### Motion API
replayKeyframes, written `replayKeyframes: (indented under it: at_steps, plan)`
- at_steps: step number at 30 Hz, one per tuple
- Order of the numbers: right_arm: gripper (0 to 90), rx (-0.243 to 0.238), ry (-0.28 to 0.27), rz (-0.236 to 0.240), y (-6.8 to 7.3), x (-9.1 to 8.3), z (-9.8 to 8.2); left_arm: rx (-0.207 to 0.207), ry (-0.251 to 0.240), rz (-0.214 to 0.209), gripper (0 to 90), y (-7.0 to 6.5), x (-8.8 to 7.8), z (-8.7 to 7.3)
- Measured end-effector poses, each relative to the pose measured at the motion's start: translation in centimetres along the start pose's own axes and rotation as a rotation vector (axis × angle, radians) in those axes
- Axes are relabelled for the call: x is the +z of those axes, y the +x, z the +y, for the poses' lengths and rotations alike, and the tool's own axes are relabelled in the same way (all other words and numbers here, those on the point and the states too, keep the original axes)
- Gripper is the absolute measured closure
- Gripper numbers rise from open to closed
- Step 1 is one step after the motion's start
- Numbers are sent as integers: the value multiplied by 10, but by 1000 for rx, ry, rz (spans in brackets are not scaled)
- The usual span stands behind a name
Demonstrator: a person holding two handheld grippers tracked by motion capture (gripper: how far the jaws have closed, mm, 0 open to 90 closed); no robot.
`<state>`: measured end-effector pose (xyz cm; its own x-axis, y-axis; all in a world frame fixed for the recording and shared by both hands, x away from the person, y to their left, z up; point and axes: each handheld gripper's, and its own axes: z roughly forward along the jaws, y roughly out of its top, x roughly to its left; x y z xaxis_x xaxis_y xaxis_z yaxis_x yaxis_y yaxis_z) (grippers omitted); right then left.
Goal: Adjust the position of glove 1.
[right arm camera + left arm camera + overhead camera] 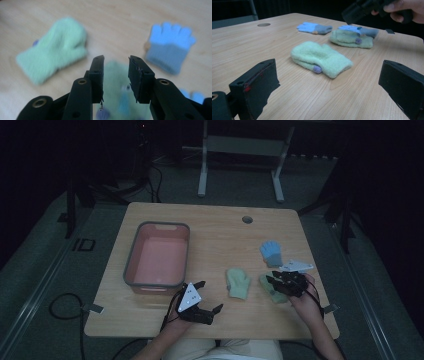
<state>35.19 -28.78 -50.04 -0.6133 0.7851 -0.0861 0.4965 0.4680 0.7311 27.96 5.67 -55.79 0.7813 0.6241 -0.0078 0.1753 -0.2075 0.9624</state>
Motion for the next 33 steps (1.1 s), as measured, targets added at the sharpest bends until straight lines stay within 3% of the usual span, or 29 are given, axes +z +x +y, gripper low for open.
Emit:
replayKeyframes:
  at_steps: [4, 8, 10, 12, 14, 17, 18, 19, 21, 22, 23, 24, 27, 28, 29, 31, 33]
  plan:
    - [620, -4, 53, 19, -11, 7, -22, -1, -2, -3, 20, 0, 0, 0]
    - [599, -3, 106, 35, -18, 15, -31, -8, -4, 0, 20, 0, 0, 0]
    - [657, 9, 124, 62, -21, 19, -34, -10, -5, -2, 20, 1, 0, 0]
    - [801, 17, 137, 76, -21, 21, -32, -11, -5, -3, 20, 1, 0, 0]
    - [831, 19, 134, 74, -20, 22, -32, -10, -5, -3, 20, 1, 0, 0]
    - [862, 67, 107, 9, -10, 22, -34, -10, -4, 0, 20, 1, 0, 0]
    - [862, 67, 107, 9, -10, 22, -34, -11, -3, 3, 20, 1, 0, 0]
    - [866, 89, 95, -46, -3, 22, -35, -9, -2, 7, 21, 0, 0, 0]
    - [872, 114, 89, -95, 3, 19, -33, -8, -4, 7, 20, 0, 0, 0]
    - [872, 114, 89, -95, 3, 19, -33, -7, -5, 9, 20, 0, 0, 0]
    - [874, 186, 58, -130, 5, 12, -28, -7, -6, 9, 20, 0, 0, 0]
    - [874, 186, 58, -130, 5, 12, -28, -8, -6, 8, 20, 0, 0, 0]
    - [874, 256, 21, -201, 13, 0, -13, -11, -6, 9, 20, 1, 0, 0]
    - [874, 256, 21, -201, 13, 0, -13, -11, -6, 9, 20, 1, 0, 0]
    - [874, 245, 11, -251, 21, -1, -7, -12, -7, 8, 20, 1, 0, 0]
    - [874, 250, 15, -278, 26, 0, -3, -14, -6, 6, 20, 1, 0, 0]
    - [874, 277, 23, -273, 29, 5, -1, -8, -8, 1, 20, 1, 0, 0]
